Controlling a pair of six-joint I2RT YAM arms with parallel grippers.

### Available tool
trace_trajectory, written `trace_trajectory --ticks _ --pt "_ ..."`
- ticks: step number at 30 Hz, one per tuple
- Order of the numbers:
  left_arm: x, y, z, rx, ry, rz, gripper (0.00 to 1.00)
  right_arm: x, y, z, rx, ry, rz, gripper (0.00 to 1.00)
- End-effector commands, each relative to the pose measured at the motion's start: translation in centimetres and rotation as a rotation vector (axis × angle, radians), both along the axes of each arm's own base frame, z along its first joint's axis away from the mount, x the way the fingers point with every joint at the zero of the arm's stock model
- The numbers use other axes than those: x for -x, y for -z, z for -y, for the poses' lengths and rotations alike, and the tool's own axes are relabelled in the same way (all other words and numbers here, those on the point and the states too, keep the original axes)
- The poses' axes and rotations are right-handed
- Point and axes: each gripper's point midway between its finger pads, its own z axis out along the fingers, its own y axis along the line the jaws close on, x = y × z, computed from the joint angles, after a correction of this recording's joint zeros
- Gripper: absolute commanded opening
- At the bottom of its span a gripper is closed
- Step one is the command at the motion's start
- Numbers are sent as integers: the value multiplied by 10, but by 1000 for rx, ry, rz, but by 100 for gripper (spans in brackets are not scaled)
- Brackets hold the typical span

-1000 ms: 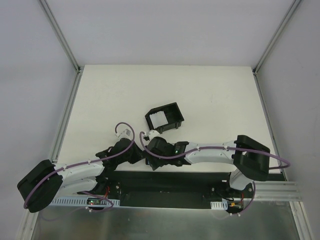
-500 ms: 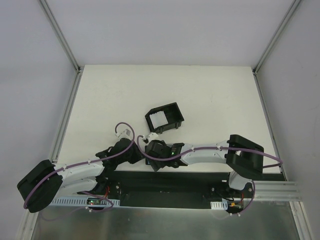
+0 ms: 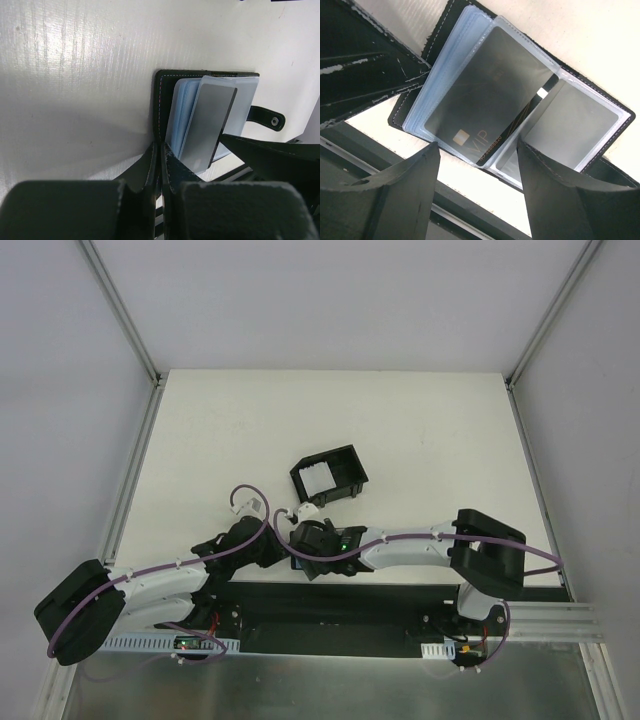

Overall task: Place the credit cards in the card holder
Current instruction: Insert the credit card into the card holder.

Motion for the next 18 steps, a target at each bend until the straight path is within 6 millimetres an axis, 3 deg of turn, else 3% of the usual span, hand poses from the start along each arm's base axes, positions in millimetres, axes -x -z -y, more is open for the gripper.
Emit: trace_trajectory --ticks 1,18 --pt "0 2 -4 -30 -3 -8 0 -7 -12 5 -19 52 39 65" --pt "0 2 -4 -29 -2 -11 0 -16 -21 19 -106 141 54 64"
